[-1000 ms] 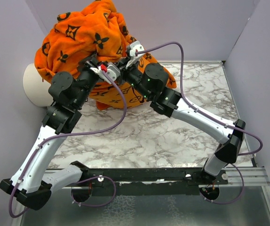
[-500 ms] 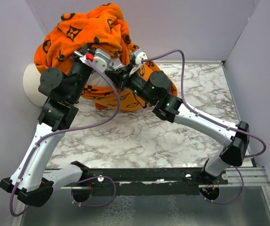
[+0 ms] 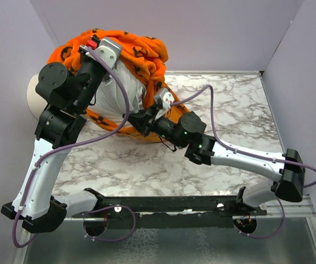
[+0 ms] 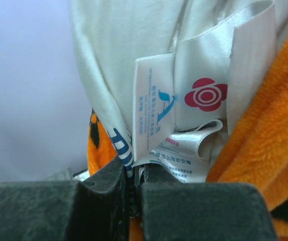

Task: Remove the pillowcase from the pillow
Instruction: Remove the pillow from the pillowcase.

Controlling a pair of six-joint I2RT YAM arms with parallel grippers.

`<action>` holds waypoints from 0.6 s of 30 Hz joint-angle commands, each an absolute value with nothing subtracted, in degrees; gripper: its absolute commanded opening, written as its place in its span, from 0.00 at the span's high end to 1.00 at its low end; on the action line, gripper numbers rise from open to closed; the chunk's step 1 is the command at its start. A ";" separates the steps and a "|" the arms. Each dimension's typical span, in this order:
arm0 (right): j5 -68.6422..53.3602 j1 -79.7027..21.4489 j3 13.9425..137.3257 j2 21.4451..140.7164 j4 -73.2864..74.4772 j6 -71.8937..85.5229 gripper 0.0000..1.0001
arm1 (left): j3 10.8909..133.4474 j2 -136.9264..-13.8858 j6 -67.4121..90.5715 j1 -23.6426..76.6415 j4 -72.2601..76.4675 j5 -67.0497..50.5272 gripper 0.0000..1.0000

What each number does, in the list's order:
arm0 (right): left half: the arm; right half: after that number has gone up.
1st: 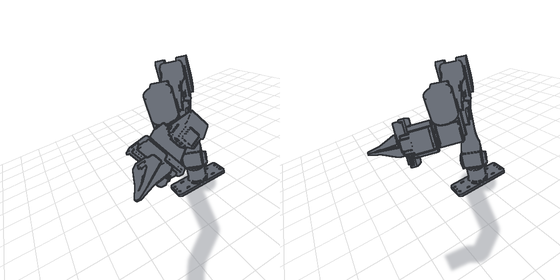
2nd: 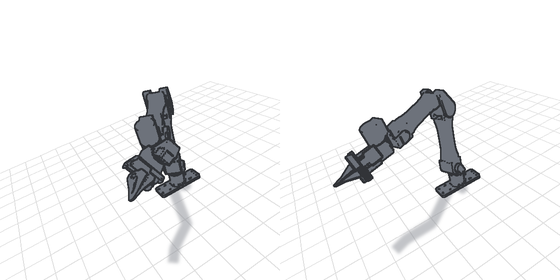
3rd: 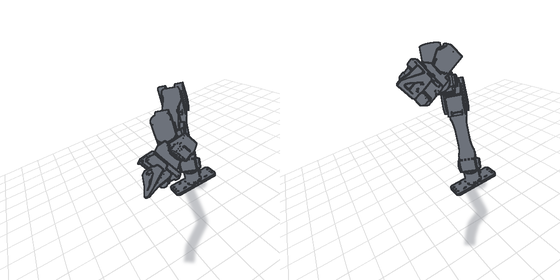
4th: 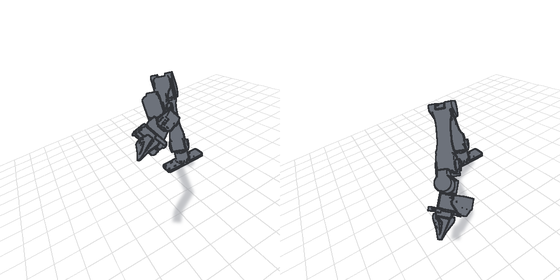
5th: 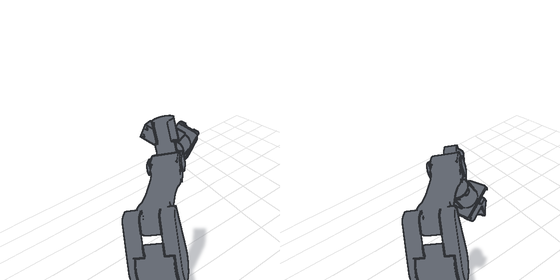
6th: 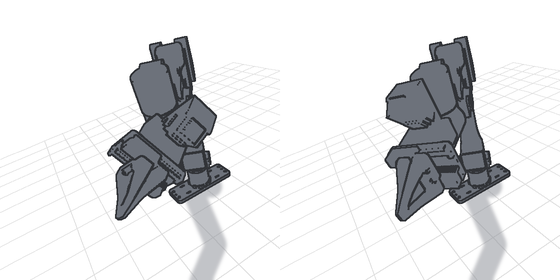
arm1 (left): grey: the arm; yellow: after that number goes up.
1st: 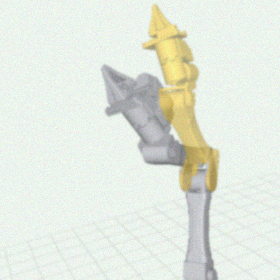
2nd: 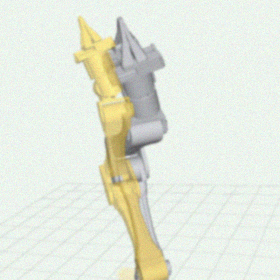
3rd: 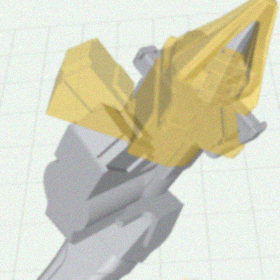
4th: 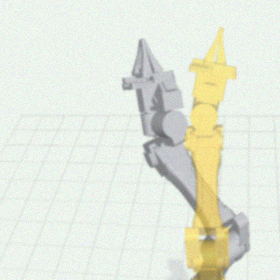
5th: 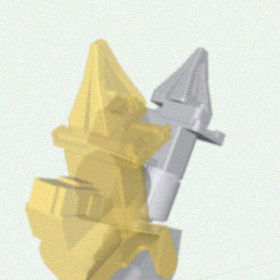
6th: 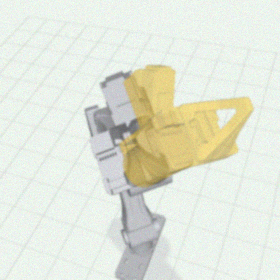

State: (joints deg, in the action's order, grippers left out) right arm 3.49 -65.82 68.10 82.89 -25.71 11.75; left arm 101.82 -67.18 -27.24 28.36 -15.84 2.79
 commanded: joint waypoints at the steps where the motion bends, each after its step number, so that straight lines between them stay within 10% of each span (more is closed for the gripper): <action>1: -1.51 -68.07 54.23 79.03 -13.31 15.07 0.99 | 106.41 -67.51 -25.54 28.30 -5.95 3.89 0.83; 16: 11.43 -68.05 48.84 61.43 -7.01 20.24 0.99 | 113.33 -77.91 -19.73 28.30 -35.63 -0.44 0.87; 18: 13.82 -68.10 54.03 61.62 -4.06 18.80 0.84 | 112.09 -77.62 -18.03 28.30 -36.47 -0.99 0.88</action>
